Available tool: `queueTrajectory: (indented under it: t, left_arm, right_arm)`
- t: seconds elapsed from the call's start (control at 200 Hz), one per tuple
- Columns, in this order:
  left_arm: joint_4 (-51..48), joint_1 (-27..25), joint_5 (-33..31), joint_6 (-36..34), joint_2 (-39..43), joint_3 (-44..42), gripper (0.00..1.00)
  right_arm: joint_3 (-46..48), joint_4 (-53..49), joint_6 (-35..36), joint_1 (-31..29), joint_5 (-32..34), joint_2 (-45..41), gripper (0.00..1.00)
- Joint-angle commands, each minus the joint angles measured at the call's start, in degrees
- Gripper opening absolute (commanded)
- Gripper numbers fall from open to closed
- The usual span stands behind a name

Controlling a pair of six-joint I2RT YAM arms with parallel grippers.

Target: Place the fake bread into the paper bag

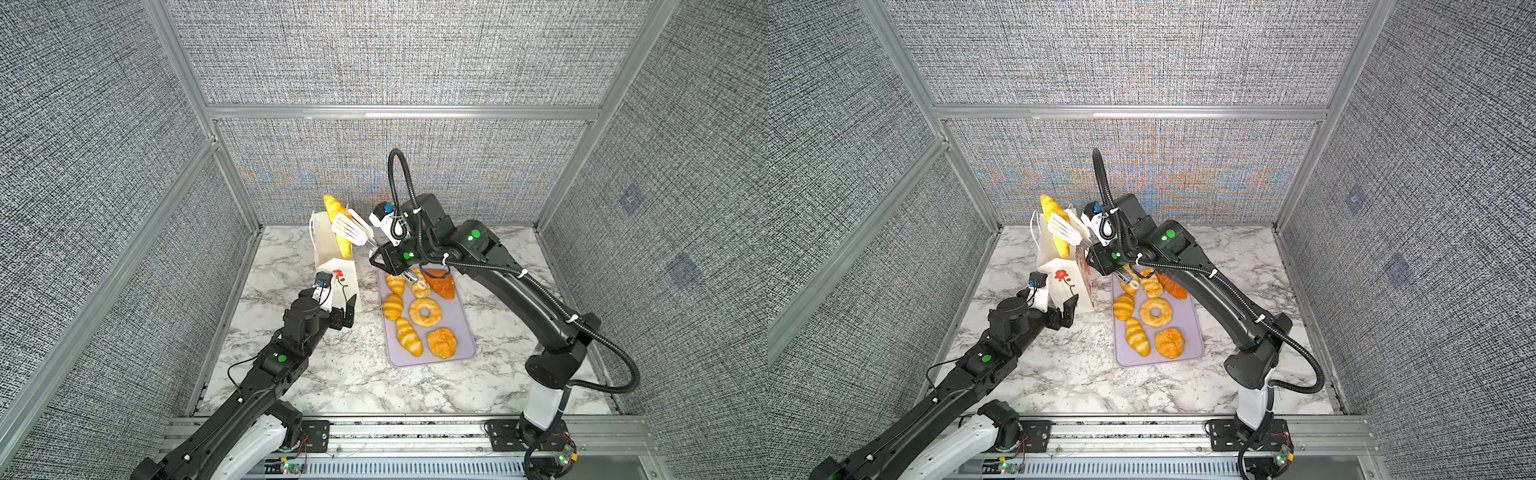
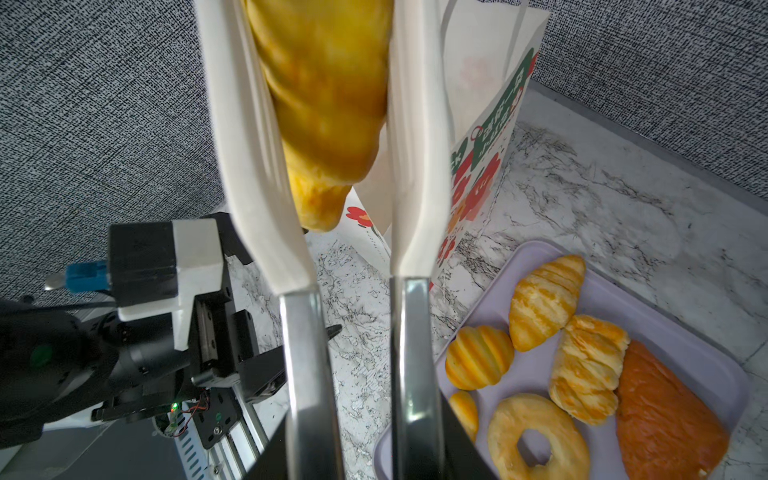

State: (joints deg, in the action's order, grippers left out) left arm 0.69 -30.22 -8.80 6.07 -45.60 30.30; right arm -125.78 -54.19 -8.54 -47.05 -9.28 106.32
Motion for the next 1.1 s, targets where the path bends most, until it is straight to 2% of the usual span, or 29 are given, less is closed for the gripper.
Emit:
queueTrajectory:
  t: [0.0,0.32,0.61,0.805,0.971,1.096]
  left_arm:
    - [0.52,0.06,-1.7,2.43,1.15,0.25,0.99]
    - [-7.4,0.07,-8.77,7.82,11.32,-1.65,0.99]
    - [-10.85,0.14,-14.34,10.18,10.17,-0.21,0.99]
    - [-11.52,0.1,-14.63,10.57,10.65,0.18,0.99]
    - [-12.07,0.09,-13.86,10.63,10.67,0.76,0.99]
    - [-12.97,0.13,-14.08,10.82,10.15,1.72,0.99]
  right_arm:
    - [-0.7,3.7,-0.76,0.03,0.74,0.13,0.35]
    - [-2.53,5.58,-2.38,-1.09,-0.1,2.46,0.35]
    - [-6.08,5.77,-3.13,-1.82,1.99,7.0,0.37]
    - [-6.94,5.08,-2.47,-1.82,7.03,8.81,0.39]
    - [-7.11,6.18,-2.54,-1.84,8.18,10.07,0.39]
    - [-7.35,5.8,-2.59,-1.84,9.01,10.88,0.45]
